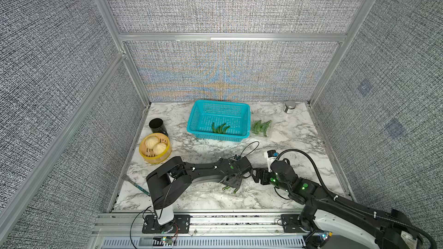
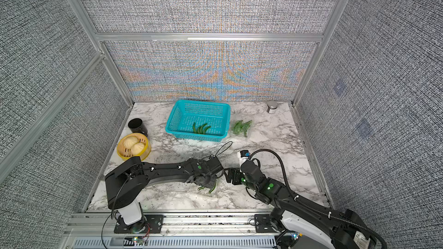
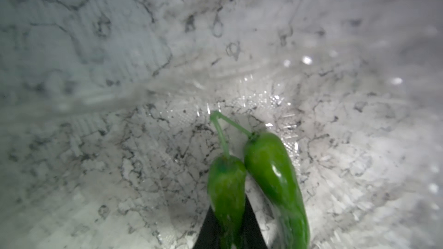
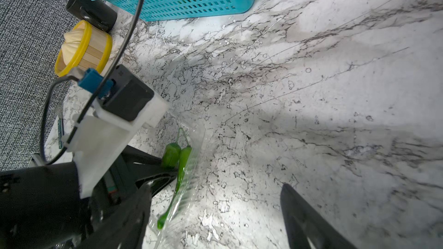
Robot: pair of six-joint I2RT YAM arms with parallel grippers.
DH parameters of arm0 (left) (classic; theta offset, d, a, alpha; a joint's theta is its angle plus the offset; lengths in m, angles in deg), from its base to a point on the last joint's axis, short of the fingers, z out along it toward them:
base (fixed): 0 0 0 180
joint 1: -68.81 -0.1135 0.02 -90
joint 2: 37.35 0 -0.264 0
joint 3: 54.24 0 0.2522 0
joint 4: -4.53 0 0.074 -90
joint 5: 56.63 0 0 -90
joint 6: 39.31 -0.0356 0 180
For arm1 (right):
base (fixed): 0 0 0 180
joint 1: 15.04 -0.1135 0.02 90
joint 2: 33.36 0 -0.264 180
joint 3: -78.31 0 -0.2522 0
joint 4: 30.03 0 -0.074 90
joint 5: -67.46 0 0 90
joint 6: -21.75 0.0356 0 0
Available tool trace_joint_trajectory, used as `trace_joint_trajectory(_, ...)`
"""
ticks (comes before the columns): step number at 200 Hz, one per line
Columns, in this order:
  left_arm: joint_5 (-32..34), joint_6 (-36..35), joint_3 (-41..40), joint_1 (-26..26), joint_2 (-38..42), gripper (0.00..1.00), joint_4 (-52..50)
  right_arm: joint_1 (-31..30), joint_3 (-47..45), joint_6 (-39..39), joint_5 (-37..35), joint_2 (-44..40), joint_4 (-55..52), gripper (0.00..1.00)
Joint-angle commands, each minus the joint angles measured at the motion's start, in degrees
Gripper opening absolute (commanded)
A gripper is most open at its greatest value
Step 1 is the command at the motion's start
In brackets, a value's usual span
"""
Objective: Take small green peppers out of containers
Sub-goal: Pick up the green pepper from the packing box, then place the green pepper in the basket.
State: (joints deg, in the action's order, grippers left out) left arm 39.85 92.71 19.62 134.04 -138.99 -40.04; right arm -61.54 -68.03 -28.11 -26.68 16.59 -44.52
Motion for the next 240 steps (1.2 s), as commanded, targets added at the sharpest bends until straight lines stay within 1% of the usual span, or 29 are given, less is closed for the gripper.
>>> trace_joint_trajectory(1,2.1,-0.5,1.4,0.3,1.5,0.03,-4.1,0.0,0.1,-0.1,-0.3,-0.1,-0.8,0.85)
trace_joint_trajectory(54,6.9,-0.8,8.4,0.5,7.9,0.0,-15.4,0.0,-0.6,0.3,-0.2,-0.7,-0.5,0.85)
trace_joint_trajectory(99,12.0,-3.7,18.9,0.2,9.4,0.0,-24.9,0.0,-0.9,0.2,-1.2,-1.7,-0.5,0.85)
trace_joint_trajectory(116,14.0,-5.4,23.2,-1.1,9.5,0.0,-27.1,0.0,-1.0,0.1,-1.3,-1.7,-0.5,0.85)
trace_joint_trajectory(135,14.0,-8.3,26.9,-4.1,9.4,0.0,-26.8,0.0,-1.1,0.3,-1.3,-1.6,0.2,0.85)
trace_joint_trajectory(156,12.6,-12.1,29.5,-9.2,8.8,0.0,-23.7,0.0,-1.4,0.5,-1.3,-1.4,0.7,0.85)
trace_joint_trajectory(172,10.7,-15.1,31.5,-13.4,7.4,0.0,-20.5,0.0,-1.5,0.5,-1.3,-1.4,0.8,0.85)
trace_joint_trajectory(189,7.1,-18.4,33.7,-18.3,5.3,0.0,-16.1,0.0,-1.5,0.3,-1.3,-1.5,0.8,0.85)
trace_joint_trajectory(211,2.4,-20.0,39.8,-23.4,-0.5,0.0,-14.9,0.1,-1.6,0.3,-1.7,-1.8,0.7,0.85)
trace_joint_trajectory(240,-2.5,-20.7,49.4,-28.0,-10.1,0.0,-15.3,0.1,-1.9,0.5,-2.0,-2.2,0.5,0.85)
